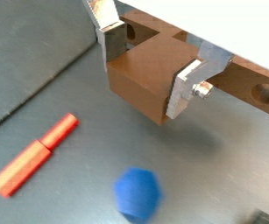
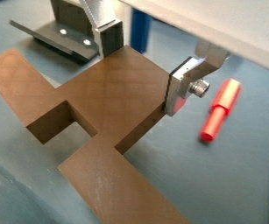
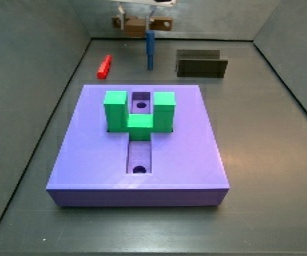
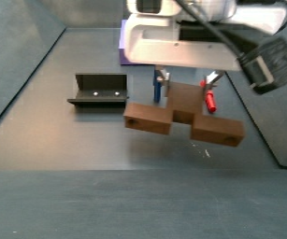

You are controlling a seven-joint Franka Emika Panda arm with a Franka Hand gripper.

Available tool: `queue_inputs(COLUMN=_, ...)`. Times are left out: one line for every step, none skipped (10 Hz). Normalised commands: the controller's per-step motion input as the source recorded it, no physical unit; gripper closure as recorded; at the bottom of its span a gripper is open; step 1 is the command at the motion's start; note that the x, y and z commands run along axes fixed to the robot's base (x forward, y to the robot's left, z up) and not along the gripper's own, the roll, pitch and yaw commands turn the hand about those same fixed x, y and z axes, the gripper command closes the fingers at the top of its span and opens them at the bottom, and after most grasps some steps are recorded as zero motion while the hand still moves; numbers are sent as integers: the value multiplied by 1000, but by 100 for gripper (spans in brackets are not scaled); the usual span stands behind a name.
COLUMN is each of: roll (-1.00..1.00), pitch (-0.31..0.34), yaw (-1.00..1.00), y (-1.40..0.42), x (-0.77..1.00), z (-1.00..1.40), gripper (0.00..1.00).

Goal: Pick up the brown object. Move up. Place the brown object on the fixture. Regrasp the brown object. Move to above the board. Insert the brown object.
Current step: Place the brown object on the fixture.

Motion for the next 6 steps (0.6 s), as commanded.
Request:
queue_inputs(roll=-1000, pitch=-97, yaw=-49, y=57, x=674, z=31, gripper=100)
queue_inputs(roll=-1000, pitch=-43, yaw=-46, y=49, x=686, z=74, gripper=100)
queue_inputs(roll=-1000, pitch=0, yaw=-149, y=60, x=711, z=280, gripper=100)
queue_inputs(roll=-1000, pitch=0, yaw=-183, y=46, x=717, z=323, gripper=100)
queue_inputs(roll=-951, pitch=0, yaw=-351, y=3, x=763, z=354, gripper=100)
queue_inputs(roll=-929, pitch=0, yaw=-323, y=31, x=769, z=366, gripper=100)
